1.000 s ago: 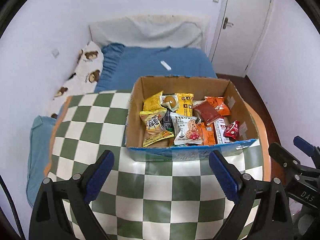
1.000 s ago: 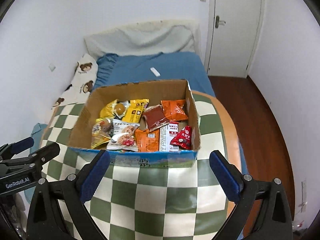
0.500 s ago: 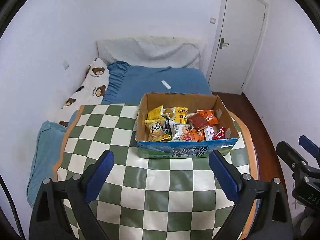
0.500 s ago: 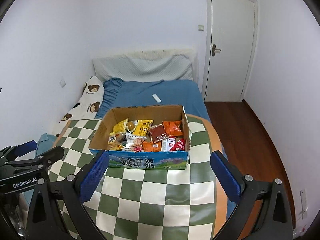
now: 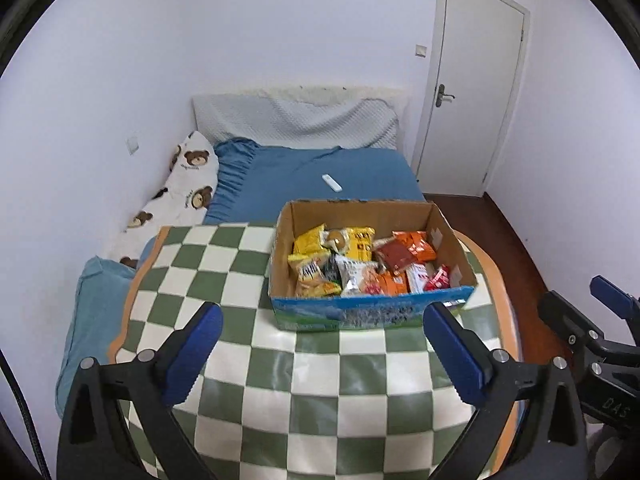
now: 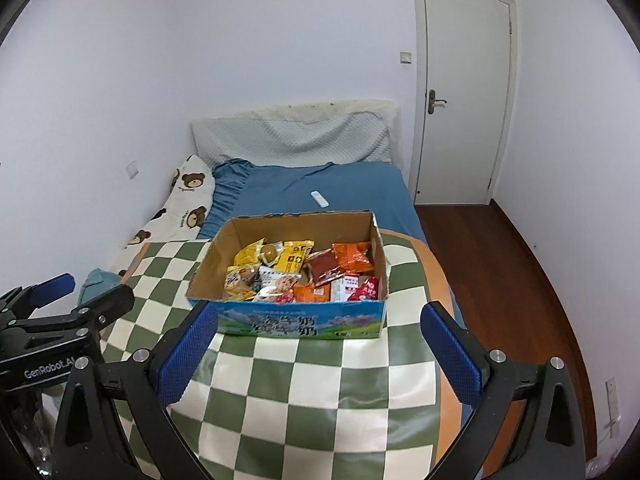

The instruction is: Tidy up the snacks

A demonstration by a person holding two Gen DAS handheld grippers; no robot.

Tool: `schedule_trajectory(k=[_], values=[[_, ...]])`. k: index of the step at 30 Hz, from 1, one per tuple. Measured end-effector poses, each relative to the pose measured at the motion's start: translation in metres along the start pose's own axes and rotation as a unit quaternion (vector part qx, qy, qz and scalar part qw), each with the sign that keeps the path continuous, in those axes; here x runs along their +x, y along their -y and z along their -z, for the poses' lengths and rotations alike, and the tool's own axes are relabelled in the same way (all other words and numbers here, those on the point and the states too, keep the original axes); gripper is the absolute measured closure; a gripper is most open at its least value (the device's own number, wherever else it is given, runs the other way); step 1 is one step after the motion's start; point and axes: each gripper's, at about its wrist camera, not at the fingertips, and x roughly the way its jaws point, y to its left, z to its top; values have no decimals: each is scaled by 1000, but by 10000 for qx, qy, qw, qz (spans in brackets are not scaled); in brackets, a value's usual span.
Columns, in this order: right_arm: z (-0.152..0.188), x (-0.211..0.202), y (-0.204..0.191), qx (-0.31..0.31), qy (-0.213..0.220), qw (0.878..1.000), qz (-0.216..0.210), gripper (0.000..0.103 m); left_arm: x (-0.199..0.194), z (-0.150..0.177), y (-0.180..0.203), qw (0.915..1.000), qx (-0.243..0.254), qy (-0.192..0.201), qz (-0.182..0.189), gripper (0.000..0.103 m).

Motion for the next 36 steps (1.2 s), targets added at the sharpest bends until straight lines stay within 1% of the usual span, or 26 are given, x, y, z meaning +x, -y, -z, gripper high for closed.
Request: schedule_trajectory(k=[5, 8, 13, 21, 27, 36], values=[[-7, 27, 9, 105, -47, 9999, 60, 0, 23, -10, 3, 10000, -12, 7, -96, 0], [-11, 45, 14, 156, -32, 9998, 135, 0, 40, -14, 6, 9999, 26, -121, -106, 0], [-14, 66, 19, 187, -33, 9995, 234, 0, 59, -17, 10, 9997, 88, -166, -166, 0], [-12, 100, 22, 148, -244, 9990, 345, 0, 94, -16, 12, 9985, 144, -408, -339, 0], [-8, 114, 19, 98, -355, 9987, 357, 0, 103, -14, 10, 9982, 126, -488, -333, 0], [-8, 116, 17, 108, -400, 9987, 295, 0, 103, -13, 8, 9984, 95, -445, -344, 0]])
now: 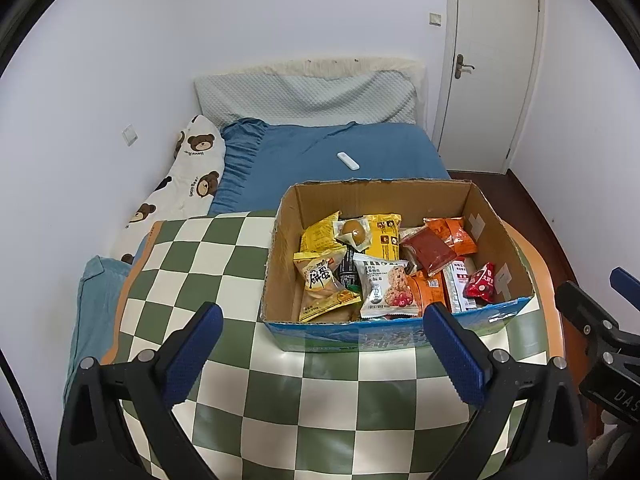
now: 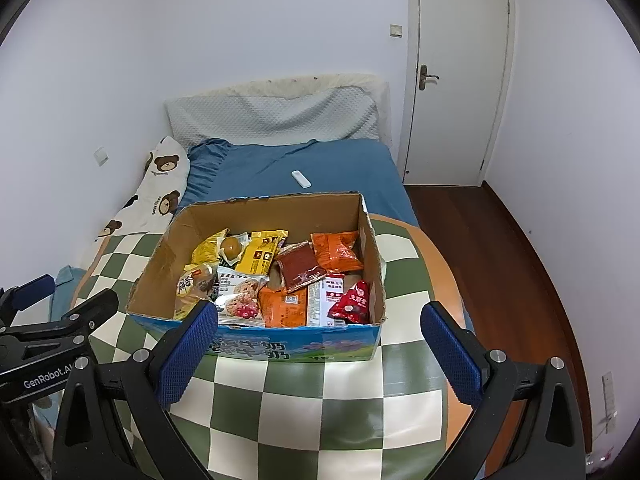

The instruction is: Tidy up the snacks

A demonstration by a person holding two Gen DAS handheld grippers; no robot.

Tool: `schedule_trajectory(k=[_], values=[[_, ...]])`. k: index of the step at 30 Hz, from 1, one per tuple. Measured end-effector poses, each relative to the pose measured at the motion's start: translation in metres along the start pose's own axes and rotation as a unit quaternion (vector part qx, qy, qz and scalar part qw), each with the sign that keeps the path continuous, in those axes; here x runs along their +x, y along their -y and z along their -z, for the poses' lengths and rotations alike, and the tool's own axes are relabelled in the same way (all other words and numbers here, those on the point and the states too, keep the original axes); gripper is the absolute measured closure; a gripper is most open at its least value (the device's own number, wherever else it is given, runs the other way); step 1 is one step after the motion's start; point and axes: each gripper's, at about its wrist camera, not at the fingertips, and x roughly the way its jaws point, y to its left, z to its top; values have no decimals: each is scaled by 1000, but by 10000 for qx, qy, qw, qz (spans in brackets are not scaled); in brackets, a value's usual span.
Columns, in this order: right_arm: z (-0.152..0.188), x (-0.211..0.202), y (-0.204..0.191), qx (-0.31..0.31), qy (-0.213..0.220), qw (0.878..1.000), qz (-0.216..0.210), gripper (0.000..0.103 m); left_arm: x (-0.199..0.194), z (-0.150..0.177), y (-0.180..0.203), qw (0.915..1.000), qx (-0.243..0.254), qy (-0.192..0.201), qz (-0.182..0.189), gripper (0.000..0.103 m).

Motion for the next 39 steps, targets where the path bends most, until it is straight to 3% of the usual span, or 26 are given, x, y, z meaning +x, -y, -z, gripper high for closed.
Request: schedule_trajectory(k=[39], values=[[3, -9, 1, 66, 23, 9999, -78, 0, -20, -6, 7, 9999, -13, 107, 67, 0]])
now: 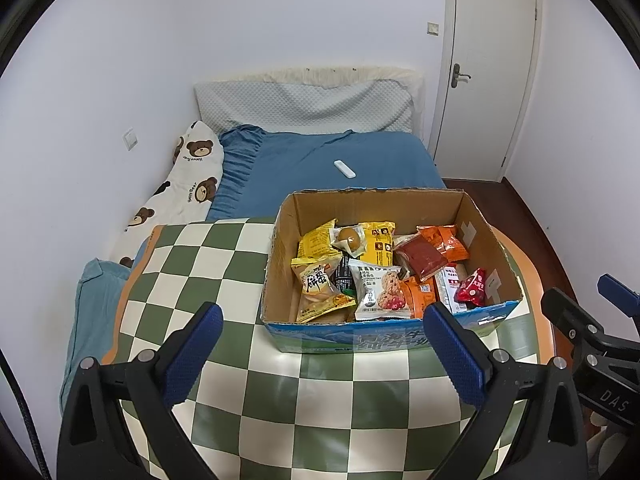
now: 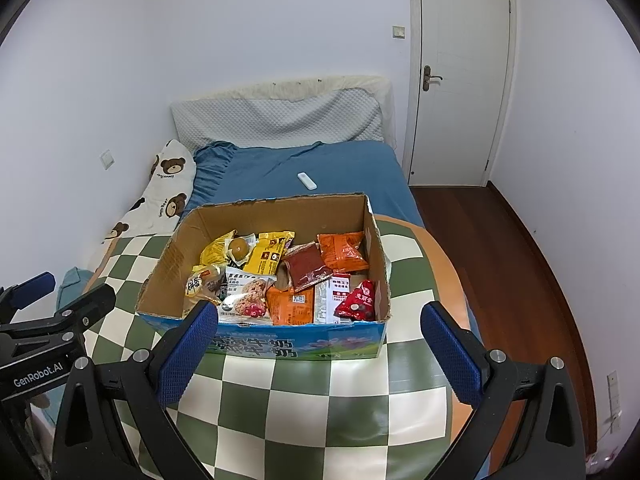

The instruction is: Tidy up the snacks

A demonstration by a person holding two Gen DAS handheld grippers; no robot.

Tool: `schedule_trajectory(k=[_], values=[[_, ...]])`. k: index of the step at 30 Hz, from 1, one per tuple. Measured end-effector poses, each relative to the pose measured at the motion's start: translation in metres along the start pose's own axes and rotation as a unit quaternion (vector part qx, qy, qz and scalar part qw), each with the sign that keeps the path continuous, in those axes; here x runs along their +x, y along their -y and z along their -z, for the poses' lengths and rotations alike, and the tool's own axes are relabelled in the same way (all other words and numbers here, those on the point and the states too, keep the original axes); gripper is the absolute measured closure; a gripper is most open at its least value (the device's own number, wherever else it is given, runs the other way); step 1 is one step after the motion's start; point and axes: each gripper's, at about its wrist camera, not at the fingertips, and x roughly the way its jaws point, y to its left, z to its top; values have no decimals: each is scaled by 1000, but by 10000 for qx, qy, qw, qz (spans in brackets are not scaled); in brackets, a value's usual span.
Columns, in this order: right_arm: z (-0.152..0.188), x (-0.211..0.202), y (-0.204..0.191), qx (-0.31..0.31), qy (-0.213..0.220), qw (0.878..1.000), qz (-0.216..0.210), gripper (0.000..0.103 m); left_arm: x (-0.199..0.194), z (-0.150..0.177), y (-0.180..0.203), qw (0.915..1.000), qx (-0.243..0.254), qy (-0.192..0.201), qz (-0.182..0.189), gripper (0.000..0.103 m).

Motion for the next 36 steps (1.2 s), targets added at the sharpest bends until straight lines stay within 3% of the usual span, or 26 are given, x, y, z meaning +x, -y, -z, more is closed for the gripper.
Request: schedule_trajectory(k=[36], values=[[-4, -9, -3, -15, 37, 10000, -70, 0, -7, -2, -1, 10000, -36, 30, -21, 0]])
